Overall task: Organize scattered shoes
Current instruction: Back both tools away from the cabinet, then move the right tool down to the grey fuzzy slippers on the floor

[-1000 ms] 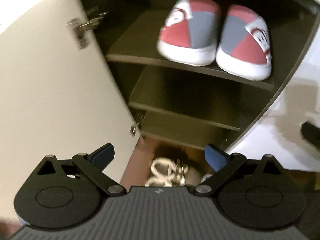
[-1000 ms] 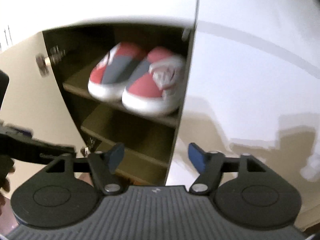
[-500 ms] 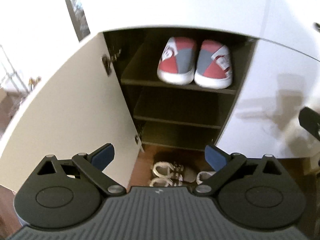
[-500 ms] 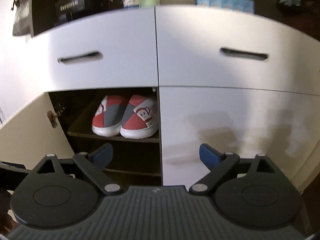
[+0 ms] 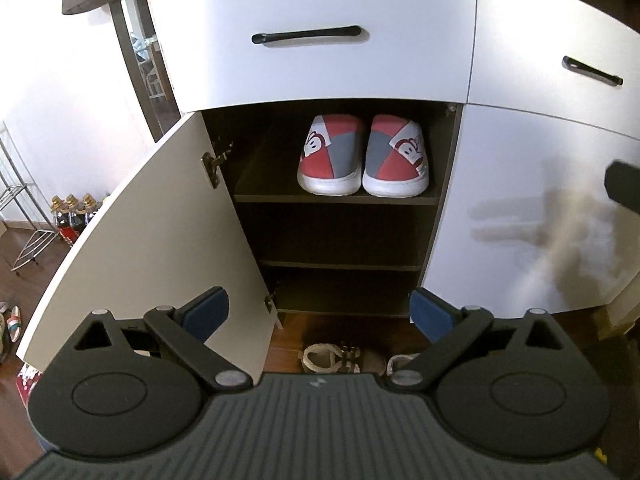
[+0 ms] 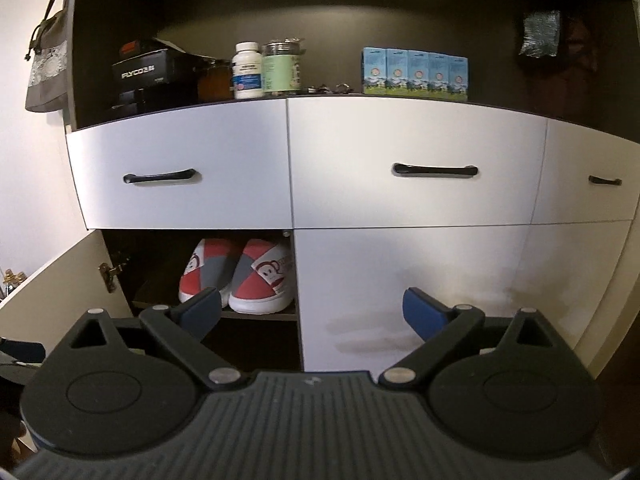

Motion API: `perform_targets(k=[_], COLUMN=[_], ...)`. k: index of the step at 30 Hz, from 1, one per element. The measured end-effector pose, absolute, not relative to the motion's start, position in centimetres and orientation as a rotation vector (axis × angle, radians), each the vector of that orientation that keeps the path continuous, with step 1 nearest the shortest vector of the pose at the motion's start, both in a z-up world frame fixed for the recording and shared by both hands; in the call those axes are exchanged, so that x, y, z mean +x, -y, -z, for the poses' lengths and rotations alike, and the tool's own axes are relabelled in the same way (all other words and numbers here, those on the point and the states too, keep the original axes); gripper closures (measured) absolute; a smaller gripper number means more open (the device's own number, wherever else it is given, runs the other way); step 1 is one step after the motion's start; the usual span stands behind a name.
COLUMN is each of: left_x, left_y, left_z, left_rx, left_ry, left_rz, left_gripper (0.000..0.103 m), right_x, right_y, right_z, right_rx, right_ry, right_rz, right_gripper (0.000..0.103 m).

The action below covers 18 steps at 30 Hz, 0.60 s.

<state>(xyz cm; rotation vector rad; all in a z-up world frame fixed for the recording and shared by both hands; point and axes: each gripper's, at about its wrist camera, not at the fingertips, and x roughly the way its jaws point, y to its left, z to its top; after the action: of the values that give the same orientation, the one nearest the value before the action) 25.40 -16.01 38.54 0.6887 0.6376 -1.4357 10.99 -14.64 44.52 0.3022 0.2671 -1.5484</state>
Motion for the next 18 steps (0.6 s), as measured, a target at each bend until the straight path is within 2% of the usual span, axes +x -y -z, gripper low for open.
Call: perform_targets(k=[9, 16, 18], left_x=[24.1, 22.7, 23.1], left_y=[21.5, 30.2, 28.9], left_z=[-39.7, -35.4, -33.3], left_rx=[0.702, 0.710, 0.719], left_ry=[-0.623, -0.622, -0.647], left_rz=[1.412, 1.399, 1.383], left_gripper=[0.004, 0.003, 0.003], right_x=[0.4, -4.8, -6.7], right_y=[13.1, 13.7, 14.0], right_z=[-47.7, -49.0, -48.4], right_rx=[0.332, 0.317, 0.335], right_ry=[-0.363, -0.325, -0.308], right_rz=[1.540, 1.440, 1.366], right_gripper=[0.007, 0.007, 0.006])
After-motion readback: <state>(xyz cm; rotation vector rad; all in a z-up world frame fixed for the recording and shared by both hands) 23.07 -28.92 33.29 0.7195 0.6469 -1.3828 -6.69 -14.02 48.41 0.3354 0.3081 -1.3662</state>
